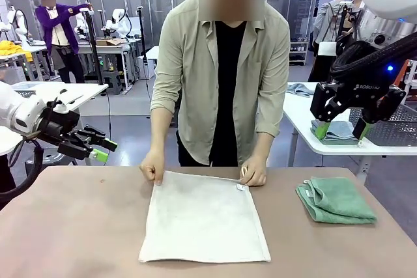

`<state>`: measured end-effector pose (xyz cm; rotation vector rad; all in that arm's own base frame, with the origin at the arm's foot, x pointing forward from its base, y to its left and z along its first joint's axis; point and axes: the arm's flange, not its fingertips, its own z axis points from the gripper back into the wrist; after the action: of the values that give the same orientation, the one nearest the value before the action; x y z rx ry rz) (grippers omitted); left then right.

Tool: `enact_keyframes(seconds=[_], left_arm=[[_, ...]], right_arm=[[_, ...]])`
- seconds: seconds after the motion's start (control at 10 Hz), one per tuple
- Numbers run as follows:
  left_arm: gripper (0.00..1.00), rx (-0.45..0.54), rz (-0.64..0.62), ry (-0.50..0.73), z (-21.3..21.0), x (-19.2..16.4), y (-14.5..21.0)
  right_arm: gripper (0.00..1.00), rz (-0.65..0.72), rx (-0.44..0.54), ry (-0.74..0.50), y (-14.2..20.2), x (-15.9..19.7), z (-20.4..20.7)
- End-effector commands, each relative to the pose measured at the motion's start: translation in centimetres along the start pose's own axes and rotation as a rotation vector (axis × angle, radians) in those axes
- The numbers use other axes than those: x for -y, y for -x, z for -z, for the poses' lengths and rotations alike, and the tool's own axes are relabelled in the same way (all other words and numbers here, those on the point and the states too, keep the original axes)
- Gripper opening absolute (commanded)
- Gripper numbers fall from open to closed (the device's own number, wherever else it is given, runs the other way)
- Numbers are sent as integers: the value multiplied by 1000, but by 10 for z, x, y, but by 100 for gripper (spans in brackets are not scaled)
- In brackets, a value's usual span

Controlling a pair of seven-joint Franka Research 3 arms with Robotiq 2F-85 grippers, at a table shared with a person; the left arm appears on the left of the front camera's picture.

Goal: Fold the towels and place them in the basket.
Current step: When a person lays out a Towel with hook on the table, fold it in half twice.

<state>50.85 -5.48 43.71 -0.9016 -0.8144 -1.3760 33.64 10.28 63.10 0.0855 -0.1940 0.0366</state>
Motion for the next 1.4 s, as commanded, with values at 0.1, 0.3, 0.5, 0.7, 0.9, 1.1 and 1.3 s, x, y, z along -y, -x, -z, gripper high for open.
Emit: enact_keyframes(seconds=[0.1,0.3,0.5,0.7,0.9,1.1,1.3], left_arm=[[72,3,4,-2,-1,1,-1],[72,3,4,-2,-1,1,-1],[72,3,4,-2,-1,1,-1],[72,3,4,-2,-1,1,-1],[72,3,4,-2,-1,1,-1],[72,0,0,0,0,0,0],[72,-113,26,12,25,15,-37]], right_arm=[[75,1,6,6,0,2,-2],[75,1,6,6,0,2,-2],[75,1,6,6,0,2,-2],[75,1,6,6,0,2,-2],[75,1,6,6,0,2,-2],[75,-80,-4,2,-3,-5,-2],[75,-298,7,17,-13,-28,-5]])
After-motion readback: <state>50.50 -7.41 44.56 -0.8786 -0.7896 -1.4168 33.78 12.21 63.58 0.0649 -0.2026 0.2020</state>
